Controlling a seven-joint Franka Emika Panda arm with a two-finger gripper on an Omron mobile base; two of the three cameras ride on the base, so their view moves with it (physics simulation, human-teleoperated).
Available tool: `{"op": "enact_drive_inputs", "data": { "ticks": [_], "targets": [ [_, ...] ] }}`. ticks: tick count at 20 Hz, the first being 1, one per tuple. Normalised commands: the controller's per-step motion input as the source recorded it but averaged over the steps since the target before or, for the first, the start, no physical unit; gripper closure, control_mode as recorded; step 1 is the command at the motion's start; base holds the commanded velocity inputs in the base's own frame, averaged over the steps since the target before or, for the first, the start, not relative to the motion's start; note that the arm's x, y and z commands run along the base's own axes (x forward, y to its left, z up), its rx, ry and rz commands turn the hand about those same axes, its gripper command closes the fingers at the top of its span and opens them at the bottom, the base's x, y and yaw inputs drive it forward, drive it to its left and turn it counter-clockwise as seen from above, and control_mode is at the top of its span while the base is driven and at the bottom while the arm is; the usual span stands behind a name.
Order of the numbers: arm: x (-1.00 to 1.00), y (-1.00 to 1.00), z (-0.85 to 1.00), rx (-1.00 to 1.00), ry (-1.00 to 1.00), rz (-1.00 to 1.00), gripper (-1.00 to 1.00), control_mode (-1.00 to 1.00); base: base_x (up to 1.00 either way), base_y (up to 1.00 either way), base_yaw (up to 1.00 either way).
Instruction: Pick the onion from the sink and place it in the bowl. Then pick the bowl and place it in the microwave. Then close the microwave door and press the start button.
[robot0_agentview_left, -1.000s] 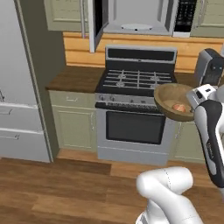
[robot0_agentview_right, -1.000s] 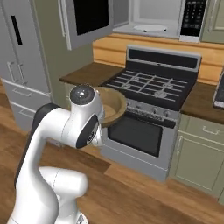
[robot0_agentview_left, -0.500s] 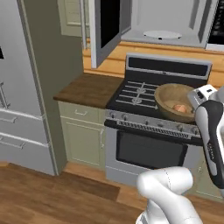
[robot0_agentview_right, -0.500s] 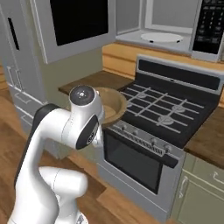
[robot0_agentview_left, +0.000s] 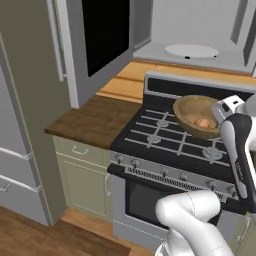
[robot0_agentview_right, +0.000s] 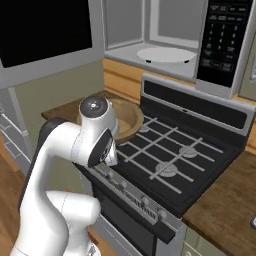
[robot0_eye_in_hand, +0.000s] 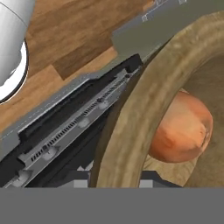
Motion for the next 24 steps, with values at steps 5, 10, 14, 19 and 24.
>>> {"op": "enact_drive_inputs", "data": {
  "ticks": [5, 10, 14, 19, 24],
  "targets": [
    [0.00, 0.00, 0.00, 0.00, 0.00, 0.00, 1.00, 1.00, 0.44, -0.35, 0.00],
    [0.05, 0.00, 0.01, 0.00, 0.00, 0.00, 1.00, -1.00, 0.31, -0.13, 0.00],
    [0.08, -0.03, 0.47, 0.00, -0.13, 0.00, 1.00, -1.00, 0.00, 0.00, 0.00],
    [-0.02, 0.09, 0.61, 0.00, -0.27, 0.00, 1.00, -1.00, 0.00, 0.00, 0.00],
    [0.07, 0.04, 0.81, 0.00, -0.02, 0.00, 1.00, -1.00, 0.00, 0.00, 0.00]
  ]
}}
